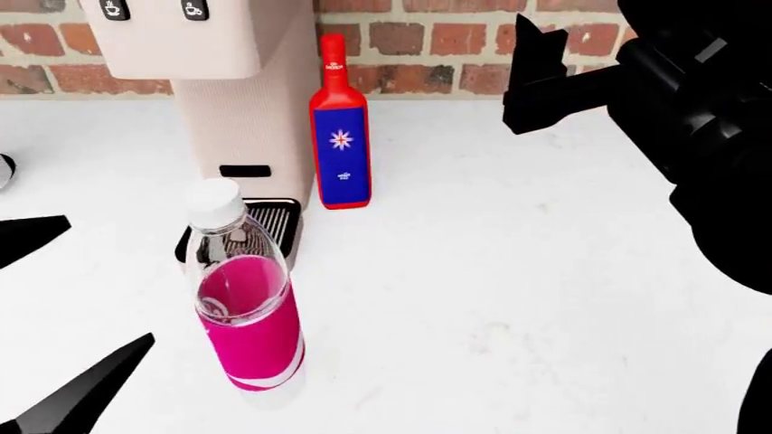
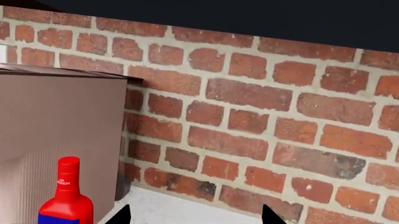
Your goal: Move the drinks to the dining counter.
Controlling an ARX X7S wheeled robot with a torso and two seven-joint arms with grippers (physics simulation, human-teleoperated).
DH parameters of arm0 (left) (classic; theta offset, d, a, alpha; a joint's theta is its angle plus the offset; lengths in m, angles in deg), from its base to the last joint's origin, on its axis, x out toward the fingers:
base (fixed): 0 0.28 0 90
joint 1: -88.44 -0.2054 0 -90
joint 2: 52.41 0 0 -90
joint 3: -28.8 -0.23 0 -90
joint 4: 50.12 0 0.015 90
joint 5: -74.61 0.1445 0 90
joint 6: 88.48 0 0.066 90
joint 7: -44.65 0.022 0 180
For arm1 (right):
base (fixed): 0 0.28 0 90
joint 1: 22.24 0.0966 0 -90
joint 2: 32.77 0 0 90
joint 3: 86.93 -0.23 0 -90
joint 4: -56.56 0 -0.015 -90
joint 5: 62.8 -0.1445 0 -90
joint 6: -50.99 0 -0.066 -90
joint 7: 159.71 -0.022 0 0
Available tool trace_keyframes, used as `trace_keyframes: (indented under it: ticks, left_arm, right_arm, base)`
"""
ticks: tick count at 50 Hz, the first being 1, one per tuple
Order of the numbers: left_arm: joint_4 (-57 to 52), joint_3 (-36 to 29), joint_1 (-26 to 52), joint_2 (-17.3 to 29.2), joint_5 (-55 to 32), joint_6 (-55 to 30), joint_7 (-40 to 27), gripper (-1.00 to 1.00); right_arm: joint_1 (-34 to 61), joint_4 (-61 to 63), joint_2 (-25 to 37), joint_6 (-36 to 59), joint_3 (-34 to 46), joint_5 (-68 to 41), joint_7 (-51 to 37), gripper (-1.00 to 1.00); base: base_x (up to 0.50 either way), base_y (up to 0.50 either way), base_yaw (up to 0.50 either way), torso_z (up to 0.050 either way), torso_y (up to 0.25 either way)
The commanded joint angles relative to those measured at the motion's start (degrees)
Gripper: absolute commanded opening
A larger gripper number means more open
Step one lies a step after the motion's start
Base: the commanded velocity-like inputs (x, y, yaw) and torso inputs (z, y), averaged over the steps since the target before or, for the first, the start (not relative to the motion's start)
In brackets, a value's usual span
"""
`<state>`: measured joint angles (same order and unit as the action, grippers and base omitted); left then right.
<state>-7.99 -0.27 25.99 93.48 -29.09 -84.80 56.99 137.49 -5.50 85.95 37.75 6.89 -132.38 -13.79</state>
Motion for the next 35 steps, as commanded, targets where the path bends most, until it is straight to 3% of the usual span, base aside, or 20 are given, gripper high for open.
trace_keyframes:
  ticks: [1,7,14,35]
  left_arm:
    - [-4.3,-7.2,1.0,-1.6,3.4,1.9,3.7,1.00]
    - [-4.4,-12.2,2.9,-0.6,4.0,4.1,3.2,1.00]
    - [-4.6,-11.8,2.3,-1.5,6.1,3.6,5.1,1.00]
    - [-6.7,-18.4,1.5,-7.5,23.5,5.3,16.5,1.00]
  right_arm:
    - [0.2,0.1,0.4,-0.2,0.4,-0.6,-0.5,1.00]
    - [0.2,0.1,0.8,-0.3,0.3,-0.9,-0.7,1.00]
    - [0.2,-0.2,1.0,-0.8,0.6,-0.8,-0.5,1.00]
    - [-0.2,0.2,2.2,-0.5,0.7,-2.6,-1.9,1.00]
  base:
    - [0.00,0.00,0.00,0.000,0.000]
    - [0.00,0.00,0.00,0.000,0.000]
    - [0.00,0.00,0.00,0.000,0.000]
    - [0.00,0.00,0.00,0.000,0.000]
